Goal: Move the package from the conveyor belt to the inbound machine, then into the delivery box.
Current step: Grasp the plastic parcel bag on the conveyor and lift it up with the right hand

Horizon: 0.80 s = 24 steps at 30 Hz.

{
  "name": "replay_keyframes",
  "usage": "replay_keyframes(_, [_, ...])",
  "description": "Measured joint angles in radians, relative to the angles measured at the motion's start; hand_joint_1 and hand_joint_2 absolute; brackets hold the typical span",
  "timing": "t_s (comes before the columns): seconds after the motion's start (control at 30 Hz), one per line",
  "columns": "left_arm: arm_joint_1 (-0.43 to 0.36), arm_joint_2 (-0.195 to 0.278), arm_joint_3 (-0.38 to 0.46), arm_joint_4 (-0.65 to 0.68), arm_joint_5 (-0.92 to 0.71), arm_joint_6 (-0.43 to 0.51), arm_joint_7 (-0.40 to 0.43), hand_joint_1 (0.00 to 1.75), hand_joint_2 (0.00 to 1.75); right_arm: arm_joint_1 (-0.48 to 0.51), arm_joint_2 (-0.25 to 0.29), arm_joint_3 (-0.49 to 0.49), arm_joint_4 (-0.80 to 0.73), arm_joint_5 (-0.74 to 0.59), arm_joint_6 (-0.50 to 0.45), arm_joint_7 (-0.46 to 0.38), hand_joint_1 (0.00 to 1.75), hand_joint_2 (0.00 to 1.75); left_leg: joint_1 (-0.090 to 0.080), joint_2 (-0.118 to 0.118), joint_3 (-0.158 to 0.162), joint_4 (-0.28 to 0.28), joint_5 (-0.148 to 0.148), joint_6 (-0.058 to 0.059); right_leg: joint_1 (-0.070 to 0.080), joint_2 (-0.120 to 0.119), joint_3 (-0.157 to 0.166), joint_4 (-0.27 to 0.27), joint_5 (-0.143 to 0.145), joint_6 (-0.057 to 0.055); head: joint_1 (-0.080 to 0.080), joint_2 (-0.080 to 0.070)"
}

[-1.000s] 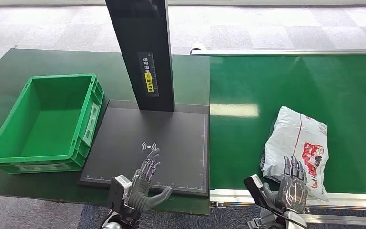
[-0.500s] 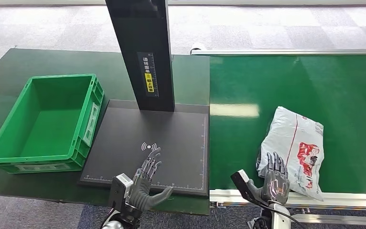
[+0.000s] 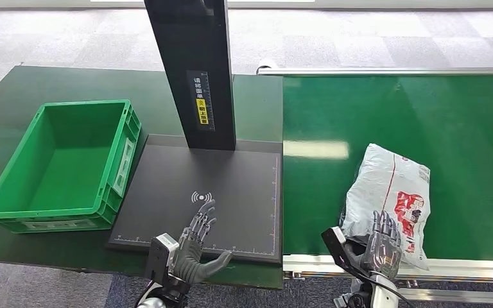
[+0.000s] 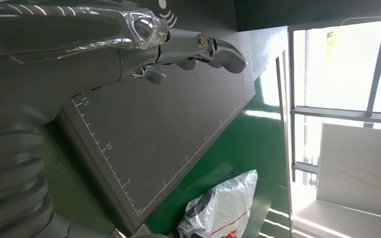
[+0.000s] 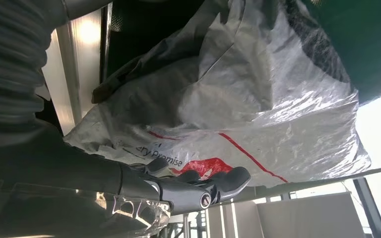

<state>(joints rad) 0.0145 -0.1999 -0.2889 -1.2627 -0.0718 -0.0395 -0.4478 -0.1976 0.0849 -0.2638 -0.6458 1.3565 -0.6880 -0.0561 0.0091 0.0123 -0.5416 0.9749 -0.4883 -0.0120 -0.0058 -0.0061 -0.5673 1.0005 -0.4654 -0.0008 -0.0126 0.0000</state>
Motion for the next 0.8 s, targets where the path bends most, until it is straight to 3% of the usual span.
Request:
replay_keyframes(0.13, [0.0,0.0,0.0,0.0,0.0,0.001,0.002,0.0,1.75,0.002,-0.008,-0.017,0.0,0.006,0.002,0.006,1.74,1.75,-0.001,0.0,0.002,0.0,0.0,0.001,-0.001,0.0,0.002,0.0,0.0,0.0,0.0,0.0])
replay_keyframes(0.63, [0.0,0.0,0.0,0.001,0.0,0.001,0.006,0.0,1.75,0.016,-0.011,-0.047,0.006,0.014,0.021,-0.028,1.75,1.75,-0.001,0.0,0.0,0.0,0.0,0.001,0.0,0.0,0.0,0.0,0.0,0.0,0.0,0.0])
replay_keyframes(0.73, [0.0,0.0,0.001,0.001,-0.001,0.001,0.008,0.0,1.75,0.02,-0.002,-0.054,0.001,-0.038,0.052,-0.075,1.75,1.75,-0.001,0.0,0.0,0.0,0.0,0.001,0.0,0.0,0.0,0.0,0.0,0.0,0.0,0.0])
replay_keyframes(0.8, [0.0,0.0,0.001,0.001,-0.002,0.002,0.008,0.0,1.75,0.03,0.014,-0.064,-0.025,-0.132,0.125,-0.138,1.75,1.75,-0.001,0.0,0.0,0.0,0.0,0.001,0.0,0.0,0.0,0.0,0.0,0.0,0.0,0.0])
